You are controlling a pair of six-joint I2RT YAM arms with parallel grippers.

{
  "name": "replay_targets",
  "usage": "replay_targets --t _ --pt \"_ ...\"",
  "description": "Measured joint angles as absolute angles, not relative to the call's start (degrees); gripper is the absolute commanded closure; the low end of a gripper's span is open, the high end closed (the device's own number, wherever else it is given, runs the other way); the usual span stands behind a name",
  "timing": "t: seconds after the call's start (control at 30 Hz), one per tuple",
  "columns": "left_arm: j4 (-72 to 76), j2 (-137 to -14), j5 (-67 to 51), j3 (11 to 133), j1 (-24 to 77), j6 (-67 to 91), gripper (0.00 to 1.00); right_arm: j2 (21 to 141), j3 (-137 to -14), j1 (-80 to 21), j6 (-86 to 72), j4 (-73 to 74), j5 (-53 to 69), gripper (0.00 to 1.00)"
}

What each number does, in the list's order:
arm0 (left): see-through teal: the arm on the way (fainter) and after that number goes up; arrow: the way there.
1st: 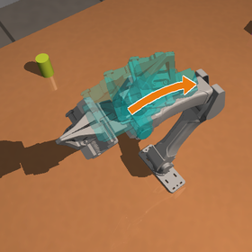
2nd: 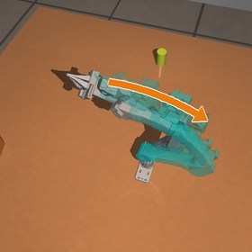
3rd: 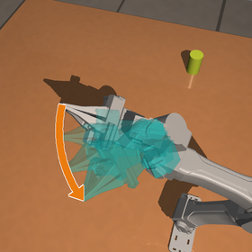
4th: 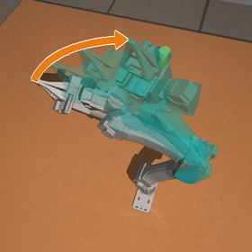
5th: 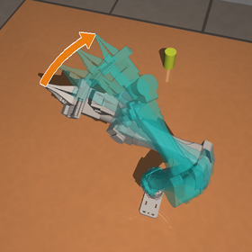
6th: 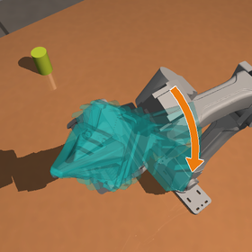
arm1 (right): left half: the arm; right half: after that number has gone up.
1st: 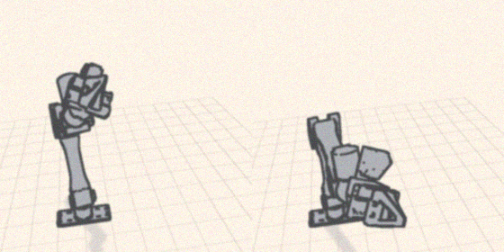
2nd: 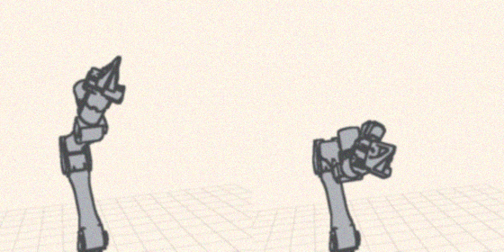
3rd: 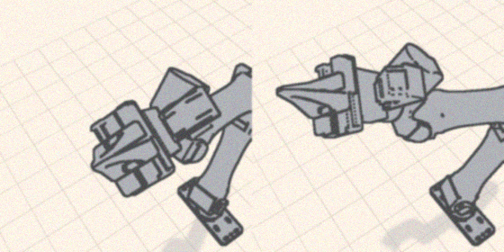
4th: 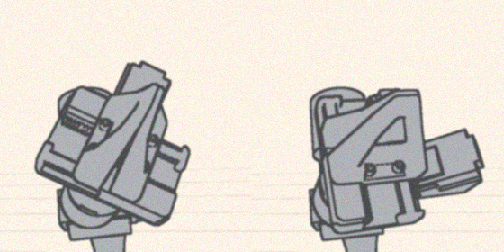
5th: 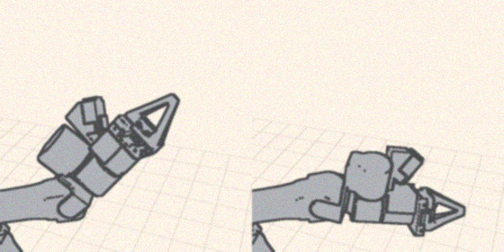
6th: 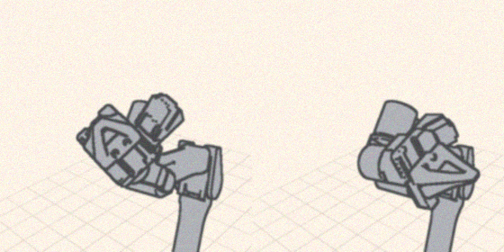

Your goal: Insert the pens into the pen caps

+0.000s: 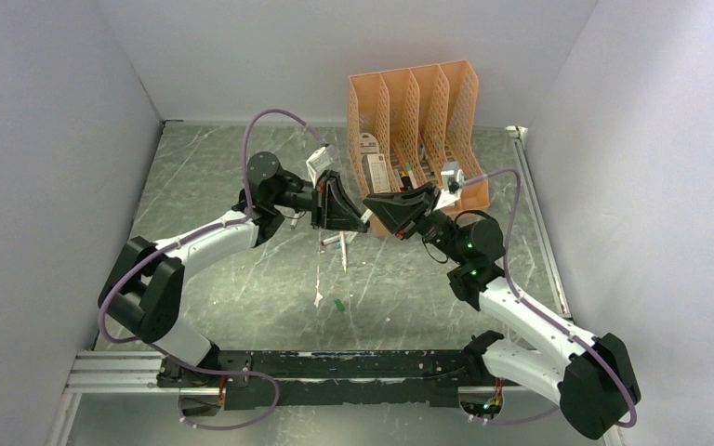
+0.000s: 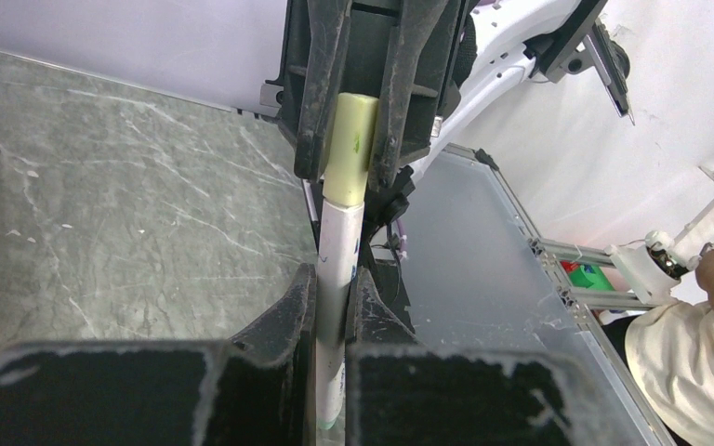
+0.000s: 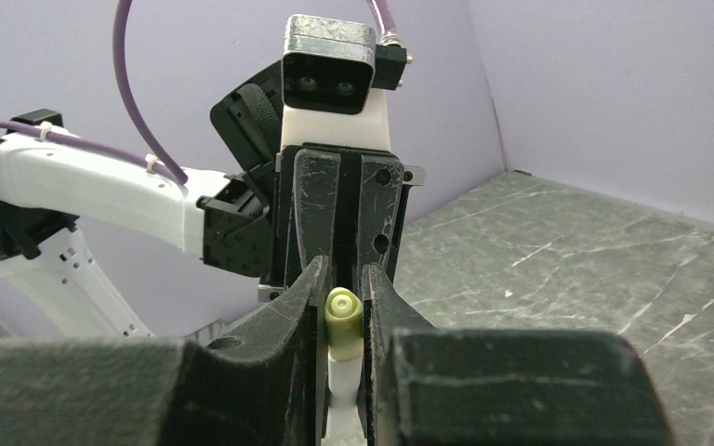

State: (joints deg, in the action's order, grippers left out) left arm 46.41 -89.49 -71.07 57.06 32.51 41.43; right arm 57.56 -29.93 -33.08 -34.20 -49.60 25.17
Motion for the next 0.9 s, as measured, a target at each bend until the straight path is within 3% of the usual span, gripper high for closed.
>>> replay_targets --t 0.73,0.77,0.9 --pt "43.42 -90.67 -73.52 59.64 31.31 39.22 0.93 61.54 -31.00 -38.57 -32.14 -50.48 16.21 1.00" --pt "43.38 -90.67 -73.63 59.64 31.31 39.22 0.93 61.41 -30.87 -38.65 -32.16 -50.46 16.05 0.97" --pt "43.05 -90.67 -73.32 59.64 31.70 38.48 0.93 58.94 -30.15 -38.98 -32.40 -48.25 15.09 0.63"
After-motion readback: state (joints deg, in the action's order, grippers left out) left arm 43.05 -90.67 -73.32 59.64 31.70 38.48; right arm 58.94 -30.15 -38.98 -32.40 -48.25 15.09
